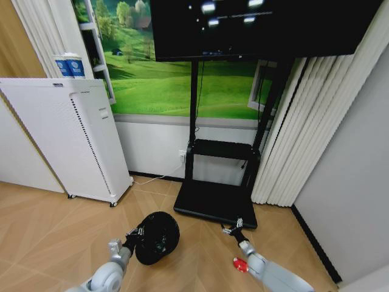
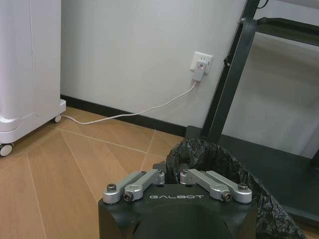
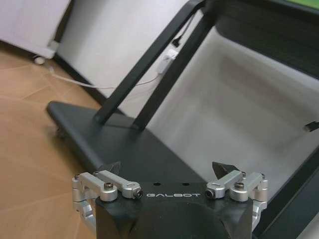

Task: Pick up the trash bin and place the garbage on the floor into it.

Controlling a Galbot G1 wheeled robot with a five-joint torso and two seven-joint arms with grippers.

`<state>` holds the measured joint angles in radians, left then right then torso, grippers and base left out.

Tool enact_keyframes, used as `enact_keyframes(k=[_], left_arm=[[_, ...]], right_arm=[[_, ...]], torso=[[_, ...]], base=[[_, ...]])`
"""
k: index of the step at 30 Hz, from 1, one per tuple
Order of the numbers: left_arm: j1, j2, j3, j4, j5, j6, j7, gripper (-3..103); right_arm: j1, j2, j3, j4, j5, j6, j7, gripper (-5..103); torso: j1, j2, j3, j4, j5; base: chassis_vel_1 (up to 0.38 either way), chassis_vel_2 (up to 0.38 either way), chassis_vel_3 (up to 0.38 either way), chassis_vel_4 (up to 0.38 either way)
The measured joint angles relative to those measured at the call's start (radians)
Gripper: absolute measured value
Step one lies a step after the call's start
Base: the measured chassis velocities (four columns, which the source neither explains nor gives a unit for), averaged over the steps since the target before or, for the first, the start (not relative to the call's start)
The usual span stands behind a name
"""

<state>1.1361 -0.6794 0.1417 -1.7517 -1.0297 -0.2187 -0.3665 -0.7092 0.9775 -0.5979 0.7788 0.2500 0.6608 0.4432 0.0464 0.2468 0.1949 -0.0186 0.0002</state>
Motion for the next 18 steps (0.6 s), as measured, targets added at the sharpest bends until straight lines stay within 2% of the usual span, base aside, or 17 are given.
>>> enact_keyframes(k=[7,13,18], left_arm=[[0.041,0.007,0.003,-0.025,0.017,-0.002,0.001,7],[0.135,-0.032,-0.053,-0.062,0.030,-0.005,-0.017,7],[0.193,-0.040,-0.077,-0.067,0.040,-0.006,-0.019,7]], right_arm=[[-0.016,-0.013,-0.017,-0.035,-0.012,0.018,-0.044,100],[-0.042,0.006,0.017,-0.111,-0.036,0.038,-0.066,100],[-0.043,0.014,0.017,-0.135,-0.037,0.039,-0.075,100]], torso=[[0.000,0.000,0.000,0.0003,-0.0002],[0.000,0.000,0.000,-0.0003,-0.0002],[0.000,0.000,0.000,0.0003,-0.0002]], base=[[0.000,0.000,0.000,0.000],[0.000,0.000,0.000,0.000],[0.000,0.000,0.000,0.000]])
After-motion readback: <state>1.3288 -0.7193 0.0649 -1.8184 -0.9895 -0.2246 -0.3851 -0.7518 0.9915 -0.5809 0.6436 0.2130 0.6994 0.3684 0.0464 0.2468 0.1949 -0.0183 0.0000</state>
